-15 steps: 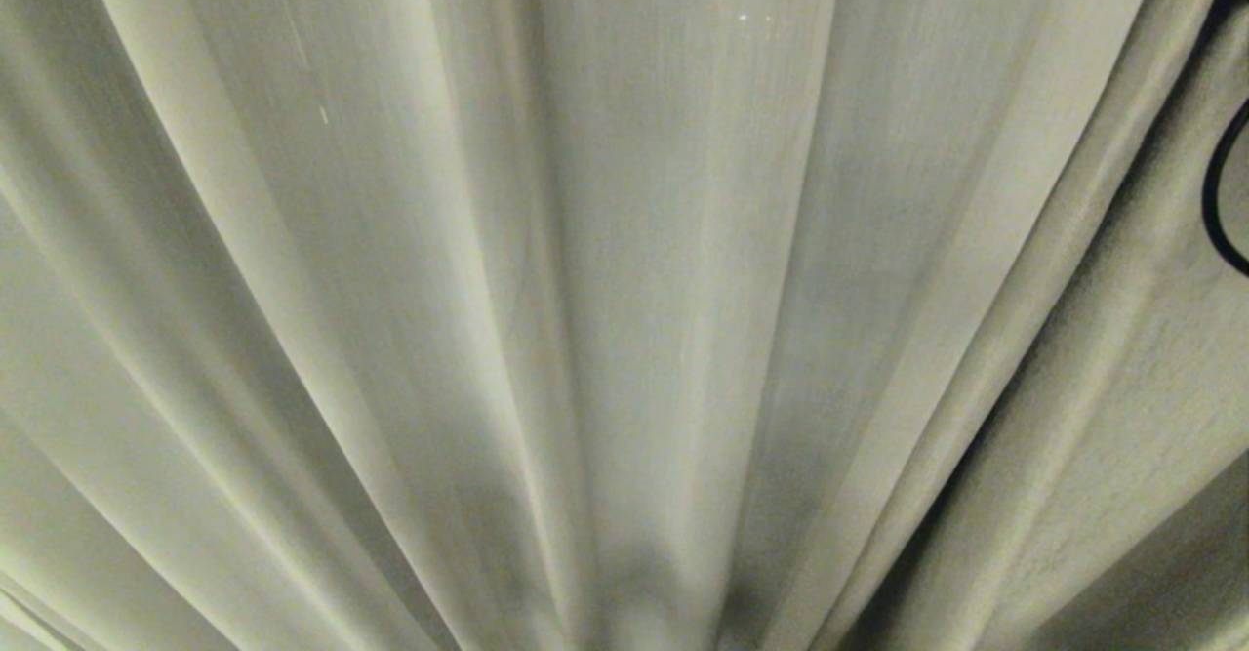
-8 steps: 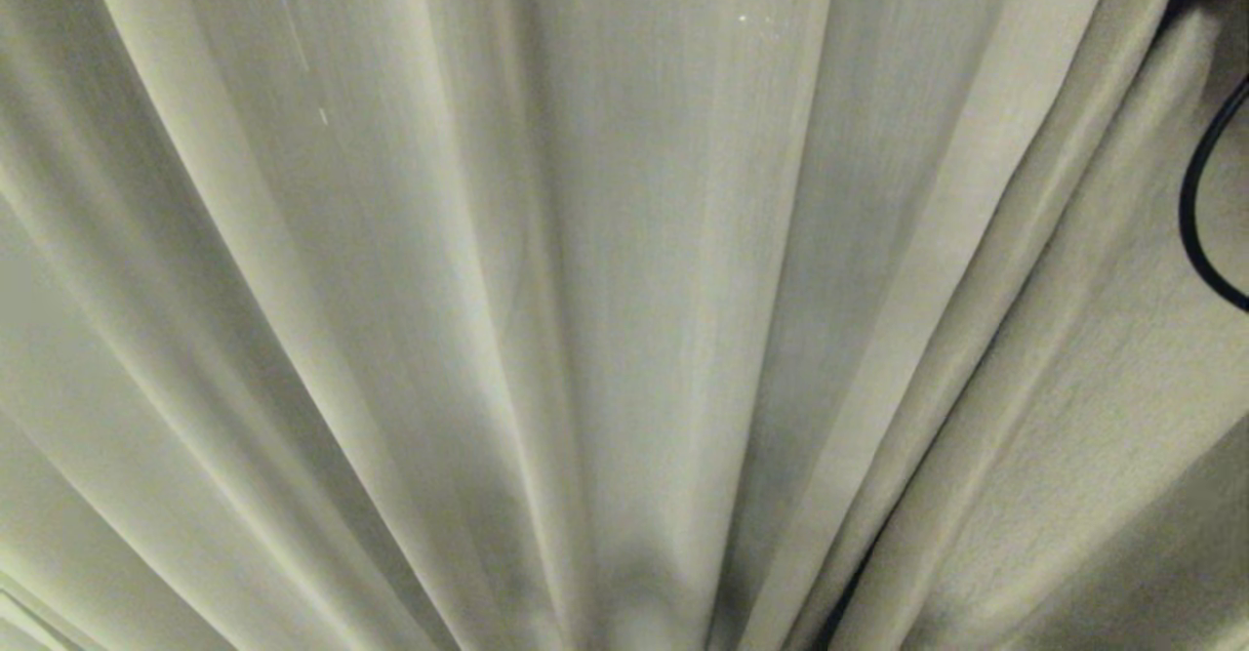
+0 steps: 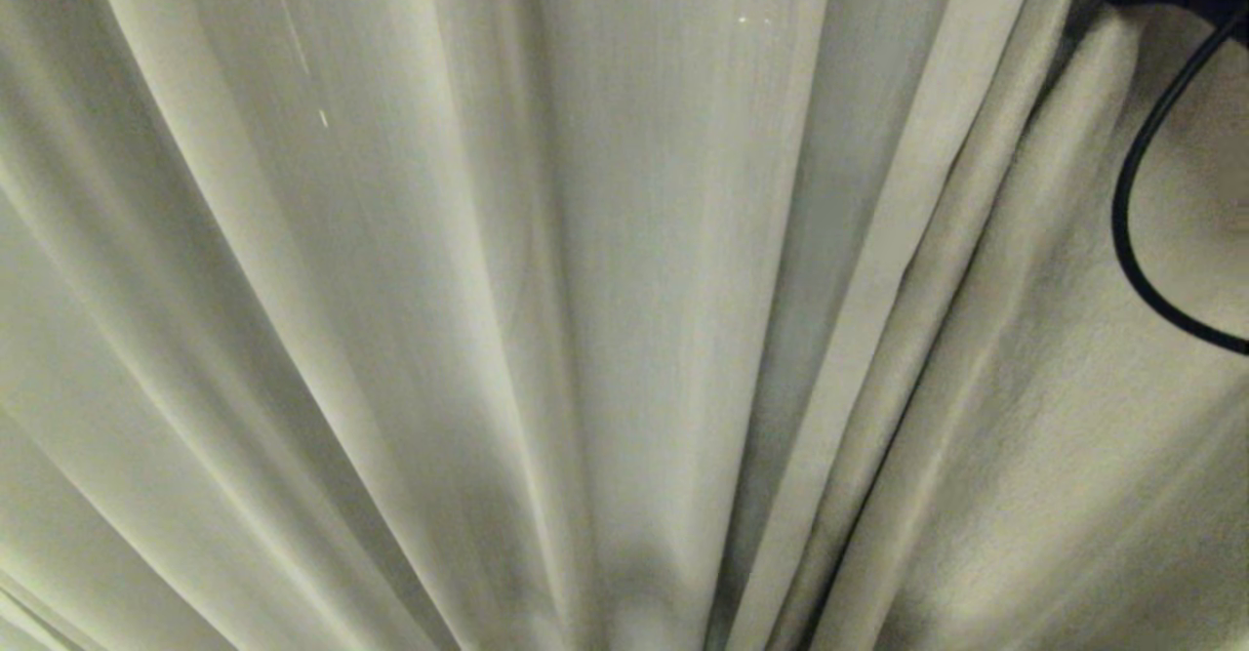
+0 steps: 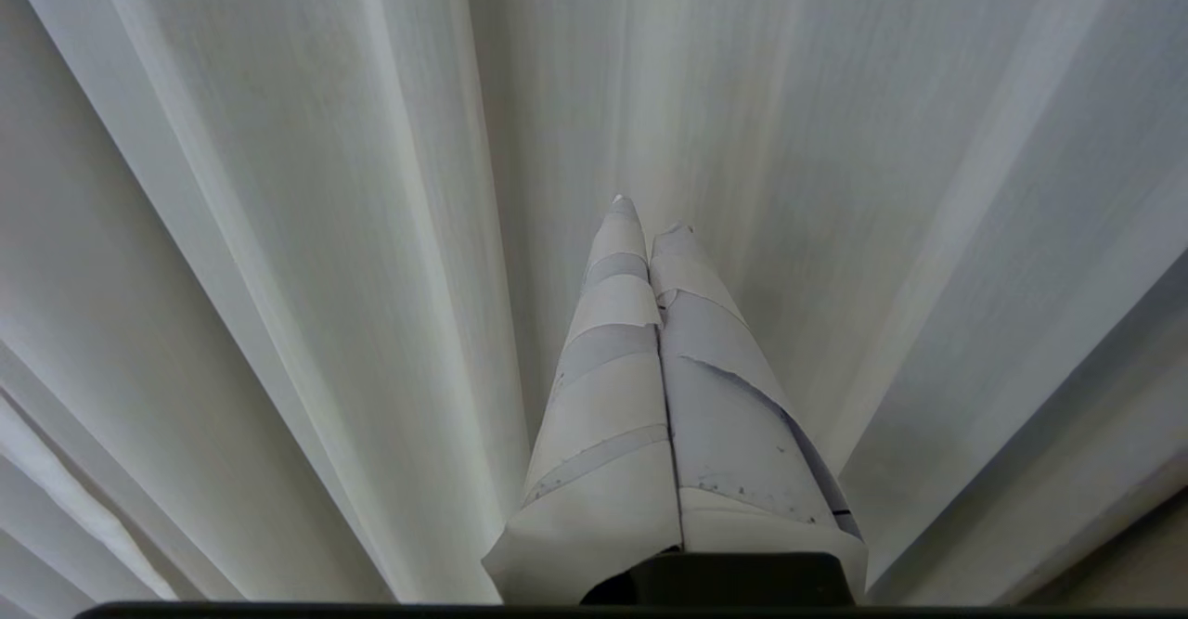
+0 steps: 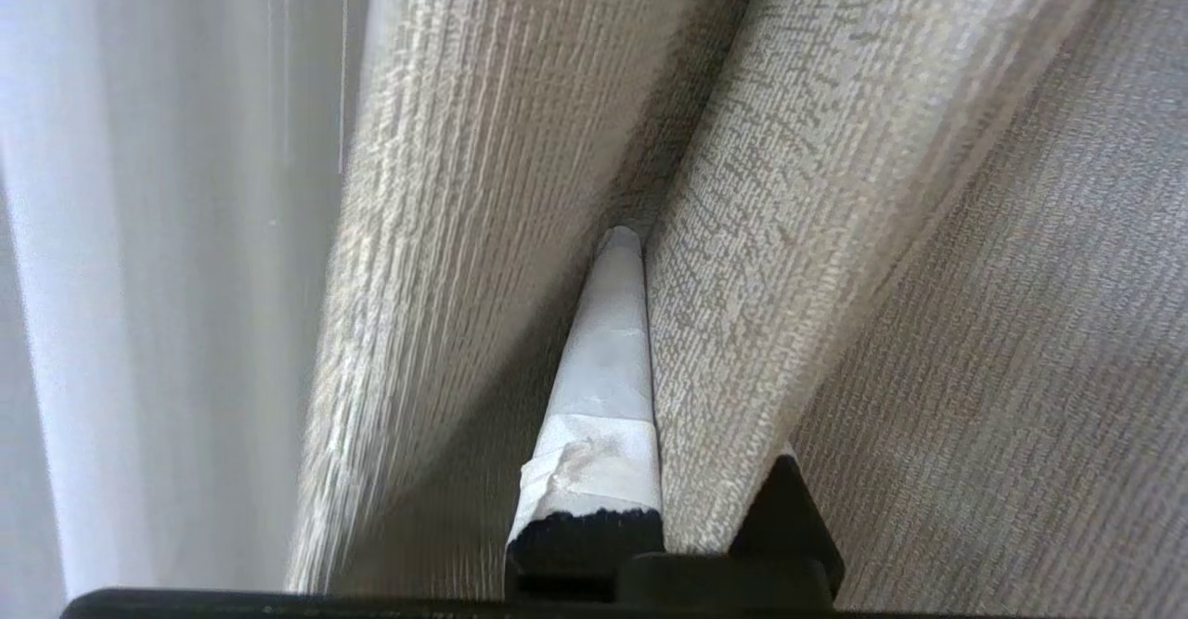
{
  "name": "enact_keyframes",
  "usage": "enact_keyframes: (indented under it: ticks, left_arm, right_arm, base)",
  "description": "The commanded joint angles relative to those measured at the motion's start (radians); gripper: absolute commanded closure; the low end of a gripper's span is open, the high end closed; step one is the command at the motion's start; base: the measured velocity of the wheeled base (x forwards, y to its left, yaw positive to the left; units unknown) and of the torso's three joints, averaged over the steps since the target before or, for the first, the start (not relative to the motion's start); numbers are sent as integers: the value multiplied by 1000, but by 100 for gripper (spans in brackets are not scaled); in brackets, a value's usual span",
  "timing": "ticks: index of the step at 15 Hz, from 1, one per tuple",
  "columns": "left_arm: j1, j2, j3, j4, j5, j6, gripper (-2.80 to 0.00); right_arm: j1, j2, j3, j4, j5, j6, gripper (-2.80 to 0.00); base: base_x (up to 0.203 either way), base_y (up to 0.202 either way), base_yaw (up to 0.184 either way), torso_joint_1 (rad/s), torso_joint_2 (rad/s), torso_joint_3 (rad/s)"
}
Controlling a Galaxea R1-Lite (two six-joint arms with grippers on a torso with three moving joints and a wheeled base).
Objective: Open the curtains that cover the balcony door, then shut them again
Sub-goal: Close the outer curtains on both sides
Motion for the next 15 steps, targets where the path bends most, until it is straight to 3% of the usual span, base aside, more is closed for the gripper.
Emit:
enact_keyframes:
  ticks: [1,9,15]
  left_arm:
    - [0,0,0,-1,0,0,0]
    - [0,0,0,-1,1,0,0]
    - [0,0,0,-1,0,0,0]
  right_arm:
    - [36,35,-4,-8,-6,-11,0]
    - [43,34,-4,-21,-12,-9,0]
    - [-118,-8,0,-5,-8,-1,0]
  base:
    - [0,0,0,0,0,0]
    - [0,0,0,0,0,0]
    - [0,0,0,0,0,0]
